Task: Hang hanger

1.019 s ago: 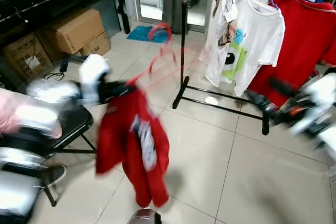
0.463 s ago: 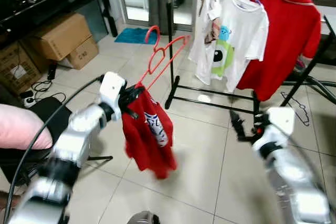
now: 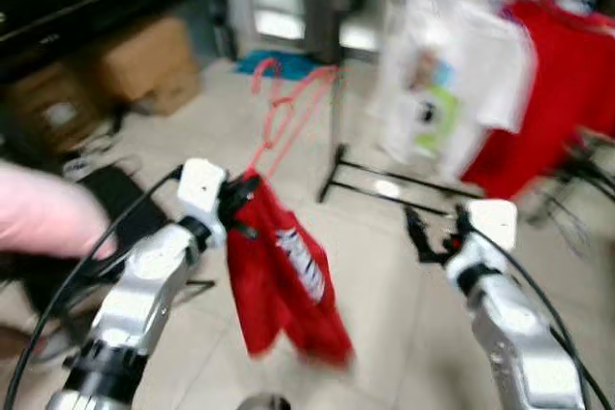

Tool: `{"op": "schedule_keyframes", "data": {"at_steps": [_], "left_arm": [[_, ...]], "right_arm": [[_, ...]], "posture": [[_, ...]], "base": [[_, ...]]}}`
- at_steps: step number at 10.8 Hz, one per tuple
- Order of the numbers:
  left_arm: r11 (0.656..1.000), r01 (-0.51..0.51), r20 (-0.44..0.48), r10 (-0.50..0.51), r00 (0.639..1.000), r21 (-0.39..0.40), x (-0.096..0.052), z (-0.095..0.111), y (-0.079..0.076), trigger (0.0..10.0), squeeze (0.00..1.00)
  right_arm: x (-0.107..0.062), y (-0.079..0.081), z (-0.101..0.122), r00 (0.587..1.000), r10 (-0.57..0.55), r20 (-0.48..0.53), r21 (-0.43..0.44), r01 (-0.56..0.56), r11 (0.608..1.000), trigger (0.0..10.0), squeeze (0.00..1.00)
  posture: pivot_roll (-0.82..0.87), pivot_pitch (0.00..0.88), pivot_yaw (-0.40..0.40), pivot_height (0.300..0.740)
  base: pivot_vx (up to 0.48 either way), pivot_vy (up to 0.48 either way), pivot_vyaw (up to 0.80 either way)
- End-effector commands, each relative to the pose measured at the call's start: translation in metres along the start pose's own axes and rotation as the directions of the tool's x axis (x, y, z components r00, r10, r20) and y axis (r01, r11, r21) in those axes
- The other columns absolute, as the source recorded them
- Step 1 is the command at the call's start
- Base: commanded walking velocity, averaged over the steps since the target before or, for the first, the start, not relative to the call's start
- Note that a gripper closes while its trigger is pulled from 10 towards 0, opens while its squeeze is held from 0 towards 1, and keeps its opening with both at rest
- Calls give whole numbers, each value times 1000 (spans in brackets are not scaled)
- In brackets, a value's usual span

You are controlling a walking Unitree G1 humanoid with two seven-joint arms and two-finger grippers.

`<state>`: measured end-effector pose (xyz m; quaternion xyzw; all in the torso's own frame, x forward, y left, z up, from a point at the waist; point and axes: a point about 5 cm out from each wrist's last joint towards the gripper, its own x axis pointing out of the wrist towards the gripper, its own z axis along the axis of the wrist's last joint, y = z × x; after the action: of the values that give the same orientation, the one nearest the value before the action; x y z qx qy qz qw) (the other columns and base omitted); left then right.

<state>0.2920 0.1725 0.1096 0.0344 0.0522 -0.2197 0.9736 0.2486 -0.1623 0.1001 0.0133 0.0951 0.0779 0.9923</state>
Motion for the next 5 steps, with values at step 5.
{"op": "schedule_keyframes", "data": {"at_steps": [5], "left_arm": [[1000, 5, 8, -5, 1000, 2, 1, 11, -4, 10000, 0]], "right_arm": [[1, -9, -3, 995, -99, -12, -15, 99, 995, 10000, 0]], "posture": [[16, 0, 99, 740]], "base": [[370, 0, 0]]}}
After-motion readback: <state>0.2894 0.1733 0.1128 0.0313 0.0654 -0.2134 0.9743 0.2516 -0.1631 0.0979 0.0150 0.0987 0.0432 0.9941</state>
